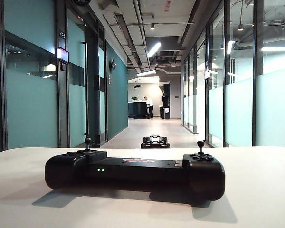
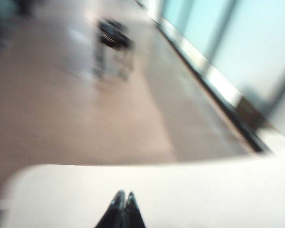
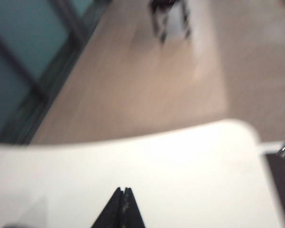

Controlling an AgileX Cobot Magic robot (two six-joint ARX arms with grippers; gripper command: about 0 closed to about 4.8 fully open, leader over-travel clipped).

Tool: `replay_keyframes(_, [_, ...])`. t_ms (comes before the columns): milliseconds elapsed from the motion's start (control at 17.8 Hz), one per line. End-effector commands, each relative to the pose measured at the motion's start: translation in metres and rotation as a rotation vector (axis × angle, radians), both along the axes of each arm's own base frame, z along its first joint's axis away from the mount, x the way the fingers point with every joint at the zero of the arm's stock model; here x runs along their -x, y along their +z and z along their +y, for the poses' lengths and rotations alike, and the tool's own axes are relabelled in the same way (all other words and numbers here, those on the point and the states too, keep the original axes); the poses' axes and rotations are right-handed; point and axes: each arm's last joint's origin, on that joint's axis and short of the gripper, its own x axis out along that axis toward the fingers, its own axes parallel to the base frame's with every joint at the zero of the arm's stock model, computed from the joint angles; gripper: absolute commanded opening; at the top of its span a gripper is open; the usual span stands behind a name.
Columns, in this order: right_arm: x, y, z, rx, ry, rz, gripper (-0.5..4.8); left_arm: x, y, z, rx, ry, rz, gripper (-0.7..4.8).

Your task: Push the left joystick on the remote control sitting on the white table forward to make the robot dog walk in a straight line until it approaches the door.

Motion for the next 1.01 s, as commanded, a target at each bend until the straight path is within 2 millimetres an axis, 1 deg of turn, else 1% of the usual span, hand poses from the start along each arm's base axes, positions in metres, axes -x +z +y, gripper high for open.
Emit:
replay_keyframes(56, [-0.008,-0.004,0.019,0.011,0.043,0.123,-0.05,-0.015,0.002,-0.019,-0.002,-0.135,0.075,-0.05])
replay_keyframes(224, [-0.015,-0.014,0.043,0.033,0.124,0.251,-0.05,-0.028,0.005,-0.035,-0.015,-0.237,0.182,-0.05])
replay_keyframes(280, [-0.018,-0.020,0.055,0.029,0.163,0.310,-0.05,-0.033,0.007,-0.040,-0.024,-0.260,0.239,-0.05])
replay_keyframes(336, [-0.019,-0.025,0.062,0.030,0.184,0.347,-0.05,-0.037,0.008,-0.043,-0.024,-0.284,0.269,-0.05])
replay_keyframes(392, [-0.021,-0.033,0.073,0.038,0.213,0.415,-0.05,-0.042,0.010,-0.046,-0.015,-0.334,0.304,-0.05])
replay_keyframes(504, [-0.023,-0.045,0.088,0.050,0.237,0.519,-0.05,-0.049,0.012,-0.050,-0.005,-0.380,0.340,-0.05])
replay_keyframes(560, [-0.024,-0.049,0.093,0.060,0.248,0.540,-0.05,-0.051,0.011,-0.051,-0.004,-0.386,0.346,-0.05])
replay_keyframes(616, [-0.025,-0.055,0.104,0.077,0.268,0.586,-0.05,-0.054,0.009,-0.052,0.000,-0.400,0.357,-0.05])
replay_keyframes(785, [-0.029,-0.063,0.116,0.098,0.287,0.659,-0.05,-0.055,0.007,-0.052,-0.001,-0.402,0.369,-0.05])
replay_keyframes(841, [-0.033,-0.068,0.122,0.083,0.304,0.726,-0.03,-0.055,0.008,-0.052,0.000,-0.402,0.365,-0.05])
replay_keyframes(897, [-0.035,-0.071,0.125,0.065,0.310,0.781,0.21,-0.055,0.008,-0.052,-0.001,-0.401,0.364,-0.05])
replay_keyframes(1009, [-0.042,-0.081,0.133,0.072,0.329,0.895,2.56,-0.056,0.008,-0.052,0.000,-0.402,0.360,-0.05])
